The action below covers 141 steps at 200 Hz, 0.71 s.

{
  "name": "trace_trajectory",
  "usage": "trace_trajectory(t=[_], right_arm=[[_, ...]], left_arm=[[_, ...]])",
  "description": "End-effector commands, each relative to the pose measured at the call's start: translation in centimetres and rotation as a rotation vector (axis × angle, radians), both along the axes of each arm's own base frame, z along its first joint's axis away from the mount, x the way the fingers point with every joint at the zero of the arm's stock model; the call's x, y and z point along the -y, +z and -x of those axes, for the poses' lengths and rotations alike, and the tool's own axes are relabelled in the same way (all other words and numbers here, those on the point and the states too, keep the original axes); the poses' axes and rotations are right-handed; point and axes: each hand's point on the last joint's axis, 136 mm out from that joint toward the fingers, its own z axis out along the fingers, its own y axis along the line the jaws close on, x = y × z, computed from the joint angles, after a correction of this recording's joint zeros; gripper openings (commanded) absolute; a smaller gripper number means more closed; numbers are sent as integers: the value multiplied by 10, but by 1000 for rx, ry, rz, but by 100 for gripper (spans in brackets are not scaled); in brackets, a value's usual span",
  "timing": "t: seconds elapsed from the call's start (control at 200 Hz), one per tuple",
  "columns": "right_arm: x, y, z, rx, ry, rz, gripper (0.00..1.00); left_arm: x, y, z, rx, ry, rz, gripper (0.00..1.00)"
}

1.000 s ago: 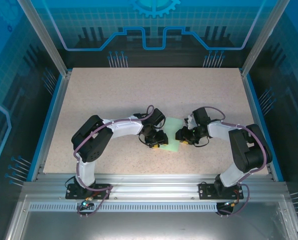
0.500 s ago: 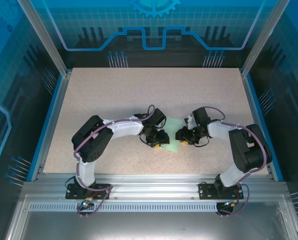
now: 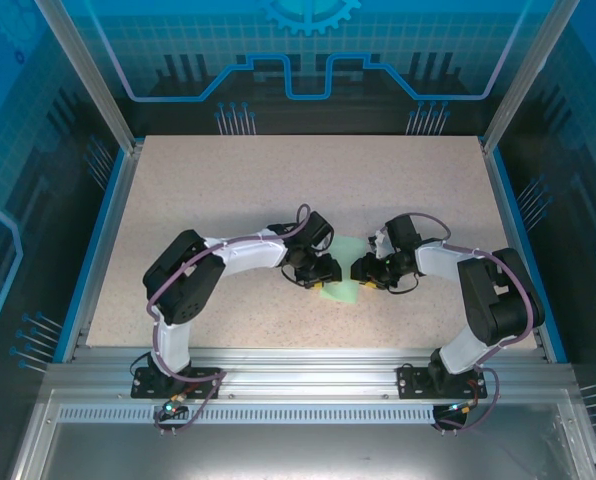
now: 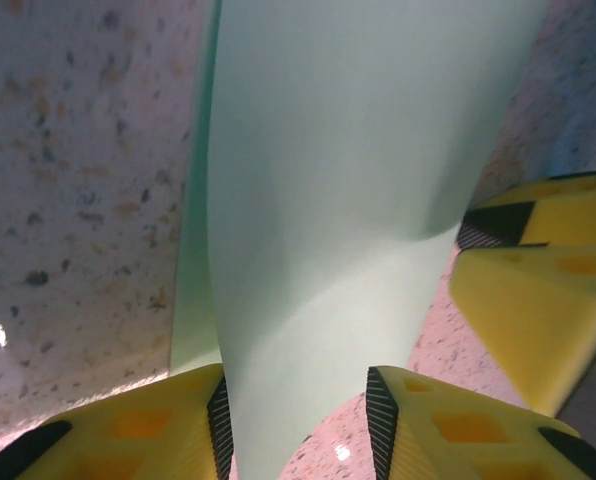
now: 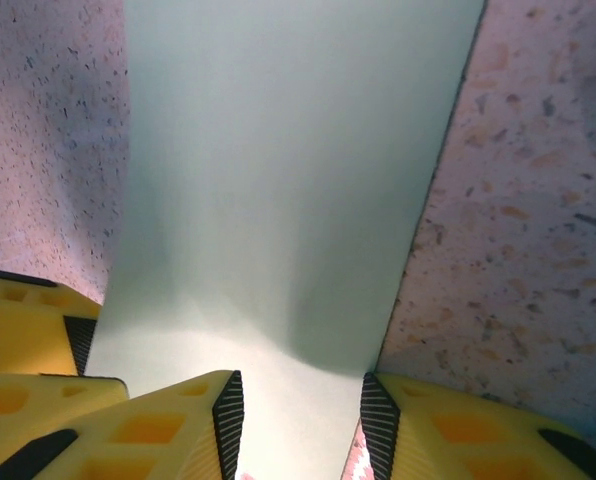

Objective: Fold a paper plane with a square sheet of paper (pick it up from the middle)

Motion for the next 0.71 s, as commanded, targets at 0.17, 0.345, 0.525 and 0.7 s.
trace_trajectory(t=[0.17,0.345,0.525,0.7], right_arm=[[8,3,4,20,-5,46,44],[18,22,7,104,-7,91,52],[17,50,10,227,10,107,61],[22,74,12,325,7,134,68]], left_arm=[[11,12,-30,34,24,64,42],[11,9,-39,20,40,84,41],[15,6,-40,3,33,95,38],[12,2,-40,-3,35,73,35]])
